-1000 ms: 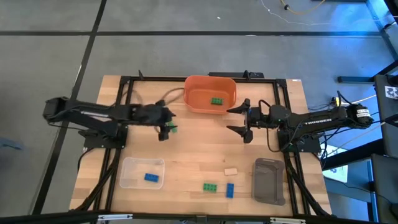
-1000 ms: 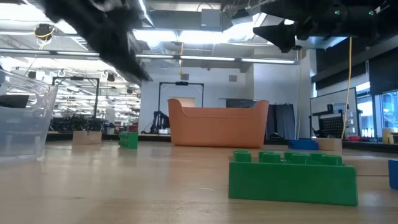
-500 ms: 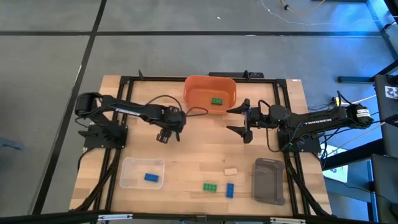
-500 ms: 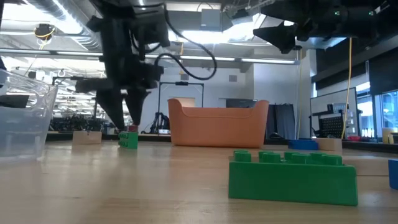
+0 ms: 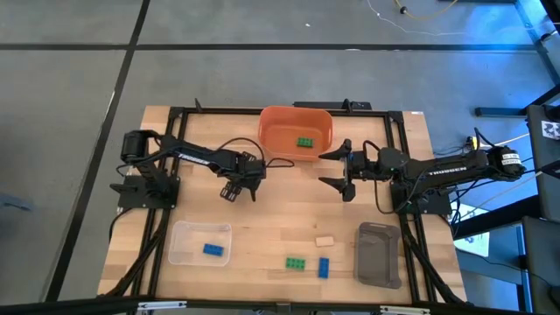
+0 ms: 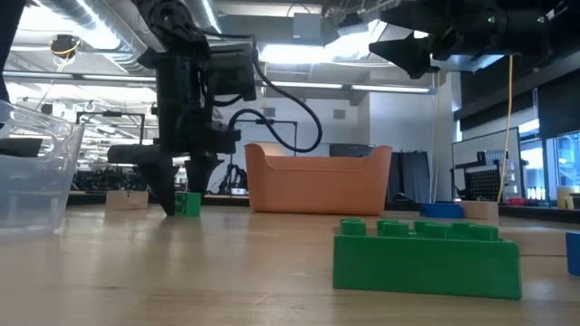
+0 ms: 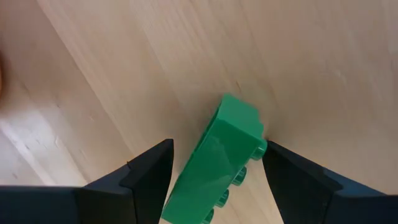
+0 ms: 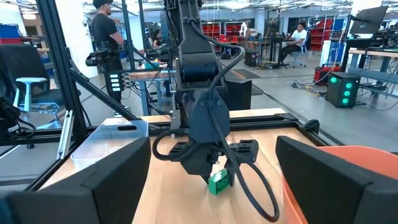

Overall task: Sort & place blocks by color
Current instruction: Put the top 8 stud green game piece into the orange bin

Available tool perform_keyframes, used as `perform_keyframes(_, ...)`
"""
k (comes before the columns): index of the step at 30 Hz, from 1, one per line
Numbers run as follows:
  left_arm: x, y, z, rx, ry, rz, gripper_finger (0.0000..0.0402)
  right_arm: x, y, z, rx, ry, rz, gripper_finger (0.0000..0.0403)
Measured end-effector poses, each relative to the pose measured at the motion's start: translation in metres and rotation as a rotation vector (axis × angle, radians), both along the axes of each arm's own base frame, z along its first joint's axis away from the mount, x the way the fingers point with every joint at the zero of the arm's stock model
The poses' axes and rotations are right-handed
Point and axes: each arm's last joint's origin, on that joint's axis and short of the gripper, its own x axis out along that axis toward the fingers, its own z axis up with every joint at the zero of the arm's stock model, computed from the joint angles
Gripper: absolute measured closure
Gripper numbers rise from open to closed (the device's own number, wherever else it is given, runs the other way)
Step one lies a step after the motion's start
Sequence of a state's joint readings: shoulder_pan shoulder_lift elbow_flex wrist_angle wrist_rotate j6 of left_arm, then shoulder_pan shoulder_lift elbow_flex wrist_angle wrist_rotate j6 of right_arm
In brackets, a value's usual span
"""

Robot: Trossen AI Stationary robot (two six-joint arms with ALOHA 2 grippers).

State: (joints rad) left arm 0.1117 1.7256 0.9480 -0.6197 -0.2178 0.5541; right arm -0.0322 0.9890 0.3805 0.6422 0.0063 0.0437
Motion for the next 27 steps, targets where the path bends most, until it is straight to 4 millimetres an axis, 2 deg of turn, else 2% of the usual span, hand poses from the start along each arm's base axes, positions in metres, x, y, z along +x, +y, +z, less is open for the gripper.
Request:
perform_keyframes(5, -0.001, 0.0, -0.001, 0.01, 0.009, 0.003, 0.018, 0.0, 0.0, 0.0, 0.0, 0.0, 0.0, 0.0056)
perform_keyframes(8, -0.002, -0.001, -0.001, 0.013, 0.024, 0.003, 0.0219, 0.0, 0.0, 0.0, 0.0, 0.0, 0.0, 0.0056)
perform_keyframes(13, -0.001, -0.001, 0.002, 0.024, 0.051, 0.051, 0.0313, 0.0, 0.0, 0.0, 0.0, 0.0, 0.0, 0.0056)
perform_keyframes(15, 0.0, 0.002, 0.008, 0.049, 0.062, 0.084, 0.0321, 0.0, 0.0, 0.0, 0.0, 0.0, 0.0, 0.0056)
perform_keyframes(19, 0.006, 0.002, 0.033, 0.06, 0.042, 0.123, 0.0321, 0.0, 0.0, 0.0, 0.0, 0.001, 0.0, 0.0056)
perform_keyframes(21, 0.007, 0.003, 0.05, 0.045, -0.034, 0.152, 0.0321, 0.0, 0.0, -0.001, 0.001, 0.009, 0.0, 0.0056)
perform_keyframes(23, 0.005, 0.005, 0.07, 0.021, -0.157, 0.182, 0.0321, 0.0, 0.0, -0.002, 0.001, 0.018, -0.001, 0.0056)
perform_keyframes(27, -0.004, 0.005, 0.109, -0.113, -0.521, 0.217, 0.0321, 0.0, 0.0, -0.002, 0.001, 0.026, -0.002, 0.0056)
